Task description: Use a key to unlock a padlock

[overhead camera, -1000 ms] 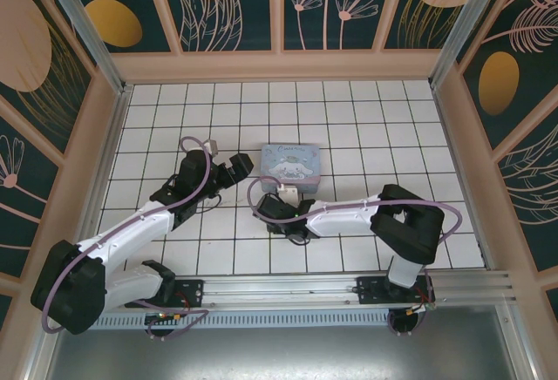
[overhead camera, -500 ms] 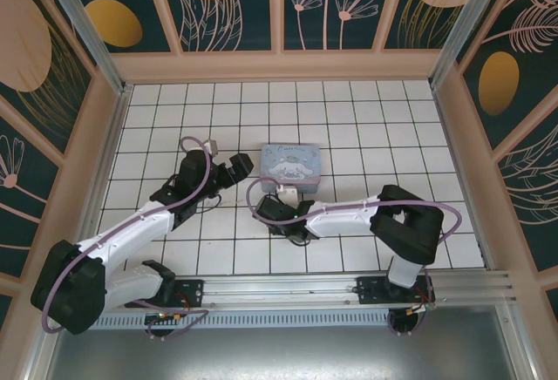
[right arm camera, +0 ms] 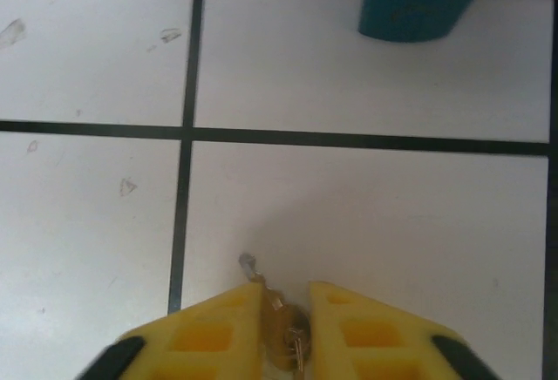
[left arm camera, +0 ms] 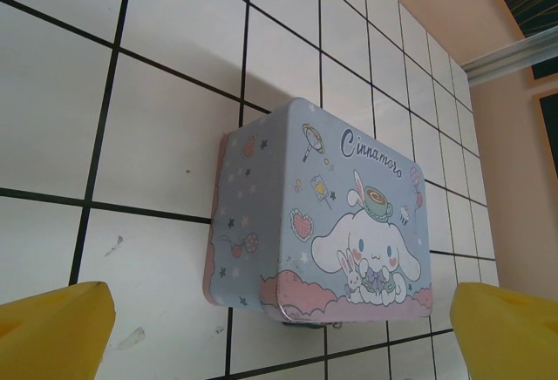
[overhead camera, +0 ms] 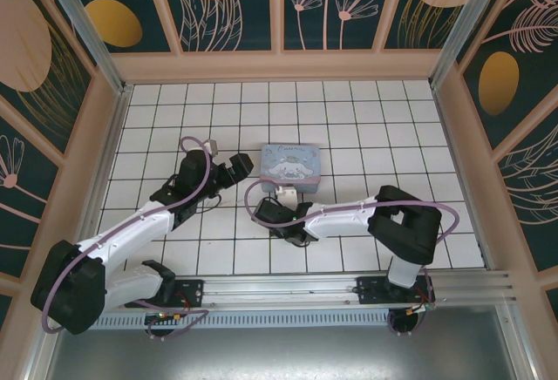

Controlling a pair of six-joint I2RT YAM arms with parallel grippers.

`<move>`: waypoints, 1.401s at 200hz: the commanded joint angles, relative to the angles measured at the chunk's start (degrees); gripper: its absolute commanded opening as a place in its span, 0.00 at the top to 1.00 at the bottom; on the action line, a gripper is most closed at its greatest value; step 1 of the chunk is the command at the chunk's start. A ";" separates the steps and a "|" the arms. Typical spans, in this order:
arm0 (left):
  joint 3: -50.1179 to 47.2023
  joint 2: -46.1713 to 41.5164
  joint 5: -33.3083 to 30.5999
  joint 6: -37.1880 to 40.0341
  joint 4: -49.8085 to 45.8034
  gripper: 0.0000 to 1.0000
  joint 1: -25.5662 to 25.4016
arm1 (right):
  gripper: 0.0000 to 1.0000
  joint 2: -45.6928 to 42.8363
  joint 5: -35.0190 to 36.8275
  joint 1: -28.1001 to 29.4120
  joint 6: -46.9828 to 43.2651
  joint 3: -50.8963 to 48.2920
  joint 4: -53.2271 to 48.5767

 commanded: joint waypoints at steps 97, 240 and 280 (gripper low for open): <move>-0.32 -1.99 0.03 -0.04 0.15 0.01 0.32 | 1.00 -11.82 -5.00 -0.88 2.97 -9.90 6.08; -2.28 -0.52 11.38 -7.62 8.90 0.01 0.32 | 1.00 -35.99 -2.74 -6.68 1.86 -14.97 10.74; -5.85 1.58 18.32 -19.60 22.30 0.02 0.17 | 1.00 -38.78 -3.47 -10.05 0.47 -13.46 12.27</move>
